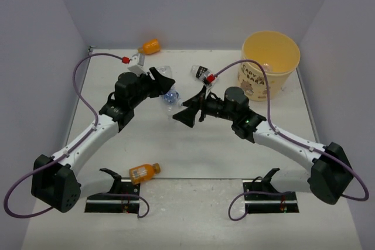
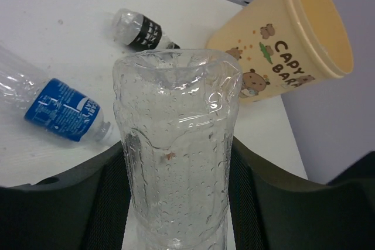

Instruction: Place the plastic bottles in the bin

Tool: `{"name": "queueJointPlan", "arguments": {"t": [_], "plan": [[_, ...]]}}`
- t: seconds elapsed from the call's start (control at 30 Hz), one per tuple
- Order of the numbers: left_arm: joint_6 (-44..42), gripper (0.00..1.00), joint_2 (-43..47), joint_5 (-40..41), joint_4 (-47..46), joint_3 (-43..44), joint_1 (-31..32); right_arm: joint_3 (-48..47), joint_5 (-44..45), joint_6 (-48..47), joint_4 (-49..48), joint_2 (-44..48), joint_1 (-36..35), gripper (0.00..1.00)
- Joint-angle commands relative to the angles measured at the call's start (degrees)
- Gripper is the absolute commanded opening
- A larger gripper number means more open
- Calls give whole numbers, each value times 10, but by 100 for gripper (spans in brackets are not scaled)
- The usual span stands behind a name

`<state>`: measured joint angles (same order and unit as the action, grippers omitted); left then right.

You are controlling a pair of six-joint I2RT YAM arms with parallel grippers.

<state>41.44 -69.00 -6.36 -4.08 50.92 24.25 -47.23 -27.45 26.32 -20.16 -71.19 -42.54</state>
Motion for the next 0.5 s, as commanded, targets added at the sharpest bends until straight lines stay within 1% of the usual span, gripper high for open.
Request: {"name": "queueJointPlan", "arguments": {"t": [0.0, 0.1, 0.23, 0.43, 0.47], "plan": [[5, 25, 38, -11, -81, -12, 26, -73, 30, 8, 1, -53, -28, 99], [1, 25, 54, -12, -85, -16, 37, -89, 62, 6, 4, -78, -44, 99], [3, 27, 80, -24, -94, -30, 48, -98, 133, 2, -12, -93, -54, 99], [12, 29, 97, -37, -114, -42, 58, -122, 139, -7, -11, -112, -57, 99], [11, 30, 98, -40, -116, -41, 60, -123, 138, -5, -17, -115, -57, 95]]}}
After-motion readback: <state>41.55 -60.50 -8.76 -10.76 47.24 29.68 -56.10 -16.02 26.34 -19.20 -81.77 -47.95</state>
